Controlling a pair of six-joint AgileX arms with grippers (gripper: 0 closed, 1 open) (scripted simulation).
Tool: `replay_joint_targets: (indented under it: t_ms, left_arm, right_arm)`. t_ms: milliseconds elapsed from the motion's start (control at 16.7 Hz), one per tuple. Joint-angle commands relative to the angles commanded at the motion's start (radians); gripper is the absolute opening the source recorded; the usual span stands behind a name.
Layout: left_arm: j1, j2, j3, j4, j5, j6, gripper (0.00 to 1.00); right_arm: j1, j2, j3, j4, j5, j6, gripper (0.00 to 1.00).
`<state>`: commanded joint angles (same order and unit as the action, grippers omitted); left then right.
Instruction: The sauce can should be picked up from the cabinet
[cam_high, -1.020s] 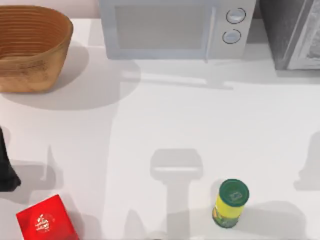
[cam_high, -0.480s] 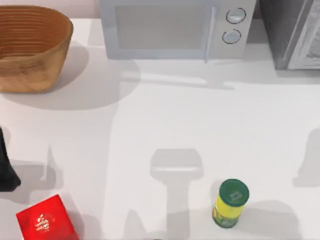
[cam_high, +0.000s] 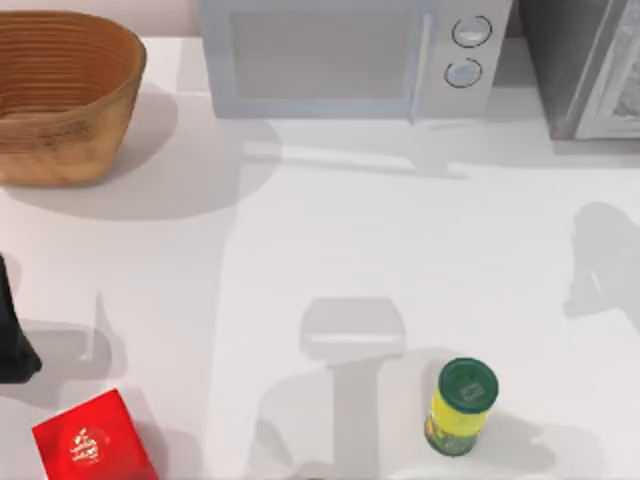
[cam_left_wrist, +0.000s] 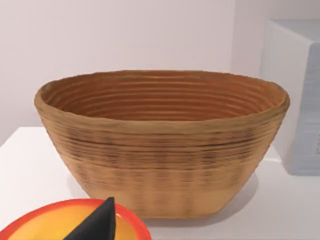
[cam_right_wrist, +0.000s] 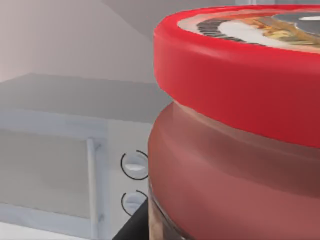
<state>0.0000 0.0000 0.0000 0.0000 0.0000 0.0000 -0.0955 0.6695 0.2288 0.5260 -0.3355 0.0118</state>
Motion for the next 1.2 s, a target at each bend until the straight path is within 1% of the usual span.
replay_joint_targets:
  t_ms: [420, 720, 960, 1200]
  left_arm:
    - [0.0, 0.0, 0.0, 0.0, 0.0, 0.0, 1.0]
    - [0.0, 0.0, 0.0, 0.0, 0.0, 0.0, 1.0]
    - [0.0, 0.0, 0.0, 0.0, 0.0, 0.0, 1.0]
    - [0.0, 0.0, 0.0, 0.0, 0.0, 0.0, 1.0]
  right_arm:
    - [-0.092, 0.771, 0.204, 0.521, -0.353, 0.011, 0.0]
    - [-0.145, 1.226, 0.327, 0.828, -0.558, 0.016, 0.0]
    - [-0.169, 1.426, 0.39, 0.973, -0.653, 0.016, 0.0]
    - [-0.174, 1.465, 0.403, 1.002, -0.672, 0.016, 0.0]
